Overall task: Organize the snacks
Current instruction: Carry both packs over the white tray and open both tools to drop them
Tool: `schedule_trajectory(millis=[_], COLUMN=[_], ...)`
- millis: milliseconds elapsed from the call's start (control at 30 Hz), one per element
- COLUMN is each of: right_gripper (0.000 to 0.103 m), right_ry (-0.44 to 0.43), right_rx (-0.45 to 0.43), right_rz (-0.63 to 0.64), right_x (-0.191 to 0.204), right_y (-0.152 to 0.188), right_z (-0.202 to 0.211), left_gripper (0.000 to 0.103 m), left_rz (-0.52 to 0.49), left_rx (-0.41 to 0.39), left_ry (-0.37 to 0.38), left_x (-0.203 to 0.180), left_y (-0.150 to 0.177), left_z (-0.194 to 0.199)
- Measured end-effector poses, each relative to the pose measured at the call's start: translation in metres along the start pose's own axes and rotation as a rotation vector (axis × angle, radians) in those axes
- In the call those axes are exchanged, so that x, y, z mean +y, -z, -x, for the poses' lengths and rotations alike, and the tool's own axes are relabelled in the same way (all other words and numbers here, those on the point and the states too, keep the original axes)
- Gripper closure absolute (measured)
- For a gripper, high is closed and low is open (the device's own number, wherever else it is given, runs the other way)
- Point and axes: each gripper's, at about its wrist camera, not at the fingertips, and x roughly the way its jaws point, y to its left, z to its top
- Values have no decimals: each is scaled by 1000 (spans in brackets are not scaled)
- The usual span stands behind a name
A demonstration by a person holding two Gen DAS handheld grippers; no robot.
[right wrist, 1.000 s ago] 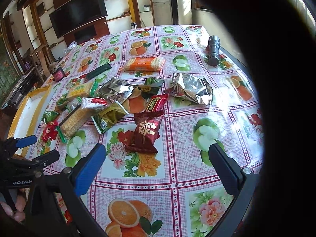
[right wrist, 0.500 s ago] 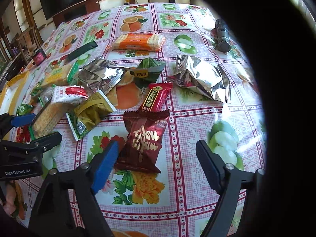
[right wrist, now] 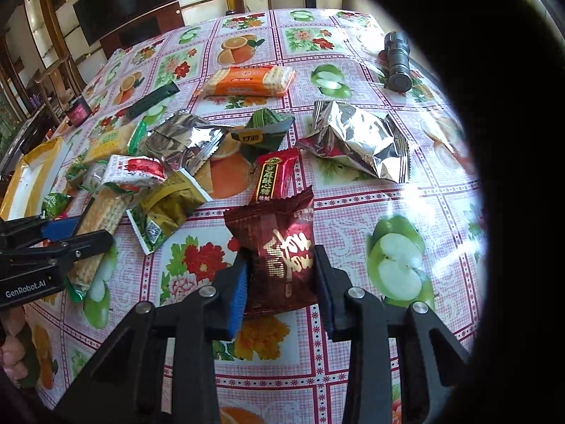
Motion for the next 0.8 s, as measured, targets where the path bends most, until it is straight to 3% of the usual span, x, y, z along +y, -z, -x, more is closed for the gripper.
schedule_trajectory(millis=[267,800], right_gripper=[67,67], right_ry=[-73,-140], right_rx=[-33,-59], right_rz=[12,134], right_x=[16,89], right_y=[3,4], right_z=[23,45], left_gripper=[57,57], left_rz=[67,195], left_rx=[-91,-174], left_ry=[-119,-194], left_x=[5,51], left_y=[25,56], left_z=[40,85])
